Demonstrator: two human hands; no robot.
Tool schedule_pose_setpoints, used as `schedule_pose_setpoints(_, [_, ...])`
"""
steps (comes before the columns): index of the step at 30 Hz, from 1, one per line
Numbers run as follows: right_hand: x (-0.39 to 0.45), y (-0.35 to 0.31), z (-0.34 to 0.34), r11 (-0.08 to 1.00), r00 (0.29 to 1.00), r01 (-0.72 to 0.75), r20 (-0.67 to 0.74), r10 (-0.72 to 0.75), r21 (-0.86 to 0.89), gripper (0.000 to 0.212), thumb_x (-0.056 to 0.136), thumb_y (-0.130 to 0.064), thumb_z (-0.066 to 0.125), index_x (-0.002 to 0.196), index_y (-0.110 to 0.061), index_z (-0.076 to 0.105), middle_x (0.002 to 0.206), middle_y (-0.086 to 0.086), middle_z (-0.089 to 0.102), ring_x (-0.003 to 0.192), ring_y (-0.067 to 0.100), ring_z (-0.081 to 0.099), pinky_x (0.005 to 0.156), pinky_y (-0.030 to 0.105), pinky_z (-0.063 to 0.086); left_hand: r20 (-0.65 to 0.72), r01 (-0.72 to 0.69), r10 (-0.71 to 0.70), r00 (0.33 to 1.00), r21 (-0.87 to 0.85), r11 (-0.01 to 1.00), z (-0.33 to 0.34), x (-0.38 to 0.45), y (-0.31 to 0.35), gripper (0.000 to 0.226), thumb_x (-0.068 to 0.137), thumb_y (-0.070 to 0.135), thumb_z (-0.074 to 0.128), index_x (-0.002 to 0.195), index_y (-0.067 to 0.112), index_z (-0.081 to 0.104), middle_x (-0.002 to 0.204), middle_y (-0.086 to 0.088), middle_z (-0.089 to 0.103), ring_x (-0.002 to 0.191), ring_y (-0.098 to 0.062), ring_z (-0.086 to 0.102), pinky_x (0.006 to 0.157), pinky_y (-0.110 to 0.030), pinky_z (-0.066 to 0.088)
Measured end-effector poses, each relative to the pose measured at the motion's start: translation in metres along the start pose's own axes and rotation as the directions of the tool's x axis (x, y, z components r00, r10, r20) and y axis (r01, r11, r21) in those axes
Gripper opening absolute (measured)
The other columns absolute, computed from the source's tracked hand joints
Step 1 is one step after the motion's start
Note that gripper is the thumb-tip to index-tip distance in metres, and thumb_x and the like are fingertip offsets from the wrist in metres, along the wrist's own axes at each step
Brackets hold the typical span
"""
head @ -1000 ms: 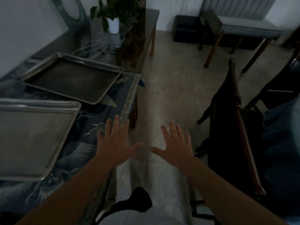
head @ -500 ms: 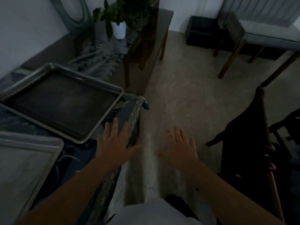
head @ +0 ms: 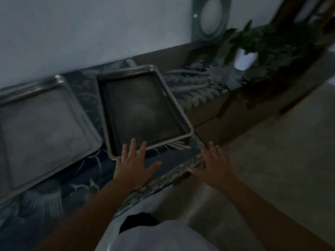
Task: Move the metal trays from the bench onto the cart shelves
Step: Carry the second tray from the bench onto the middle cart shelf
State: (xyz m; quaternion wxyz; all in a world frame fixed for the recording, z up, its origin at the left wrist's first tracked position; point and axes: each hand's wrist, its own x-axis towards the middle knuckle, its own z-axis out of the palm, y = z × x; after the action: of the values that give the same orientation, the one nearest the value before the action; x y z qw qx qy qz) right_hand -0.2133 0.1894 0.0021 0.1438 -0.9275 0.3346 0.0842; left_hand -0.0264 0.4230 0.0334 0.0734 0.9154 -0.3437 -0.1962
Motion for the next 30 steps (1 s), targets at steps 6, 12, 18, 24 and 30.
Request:
schedule_pose_setpoints(6, [0.085, -0.022, -0.009, 0.995, 0.992, 0.088, 0.093, -0.083, -0.049, 0.116, 0.057, -0.104, 0.012, 0.152, -0.042, -0.013, 0.165, -0.004, -0.018, 0.151, 0.021, -0.01, 0.116, 0.059, 0.008, -0.036, 0.222, -0.223, 0.974, -0.031, 0.975, -0.004, 0.005, -0.063, 0.121, 0.055, 0.101, -0.007, 0.159, 0.038, -0.007, 0.168, 0.004, -0.02, 0.155, -0.029, -0.013, 0.122, -0.056, 0.011])
schedule_pose_setpoints(12, [0.144, -0.061, -0.016, 0.99, 0.979, 0.137, 0.158, -0.129, -0.041, 0.115, 0.061, -0.102, 0.018, 0.154, -0.04, -0.01, 0.165, -0.003, -0.019, 0.151, 0.021, -0.01, 0.116, 0.059, 0.008, -0.019, 0.306, -0.307, 0.952, -0.015, 0.952, -0.007, 0.056, -0.1, 0.105, 0.073, 0.094, 0.01, 0.16, 0.037, -0.001, 0.17, -0.001, -0.012, 0.155, -0.032, -0.007, 0.121, -0.058, 0.014])
schedule_pose_setpoints(18, [0.189, -0.075, -0.024, 0.985, 0.974, 0.147, 0.188, -0.128, -0.092, 0.112, 0.071, -0.094, 0.028, 0.156, -0.03, -0.006, 0.166, 0.004, -0.013, 0.151, 0.026, -0.005, 0.115, 0.059, 0.015, 0.021, 0.379, -0.379, 0.925, -0.073, 0.922, -0.007, 0.096, -0.123, 0.096, 0.085, 0.085, 0.024, 0.161, 0.031, 0.001, 0.171, -0.007, -0.004, 0.155, -0.032, 0.0, 0.12, -0.056, 0.019])
schedule_pose_setpoints(24, [0.23, -0.055, -0.02, 0.997, 0.968, 0.08, 0.236, -0.08, 0.01, 0.106, 0.082, -0.078, 0.047, 0.157, -0.026, -0.006, 0.166, 0.009, -0.011, 0.151, 0.033, 0.001, 0.118, 0.056, 0.019, 0.037, 0.444, -0.443, 0.896, -0.112, 0.889, -0.009, 0.126, -0.117, 0.092, 0.091, 0.076, 0.033, 0.162, 0.025, 0.004, 0.169, -0.011, 0.011, 0.153, -0.039, 0.007, 0.119, -0.058, 0.02])
schedule_pose_setpoints(30, [0.285, -0.05, -0.014, 0.932, 0.958, -0.01, 0.27, -0.095, 0.363, 0.078, 0.091, -0.049, 0.062, 0.154, -0.021, 0.025, 0.154, 0.012, 0.038, 0.137, 0.034, 0.039, 0.111, 0.047, 0.034, -0.039, 0.564, -0.592, 0.805, -0.261, 0.784, -0.012, 0.151, -0.109, 0.083, 0.09, 0.062, 0.054, 0.155, 0.02, 0.024, 0.144, -0.014, 0.052, 0.13, -0.042, 0.042, 0.102, -0.056, 0.039])
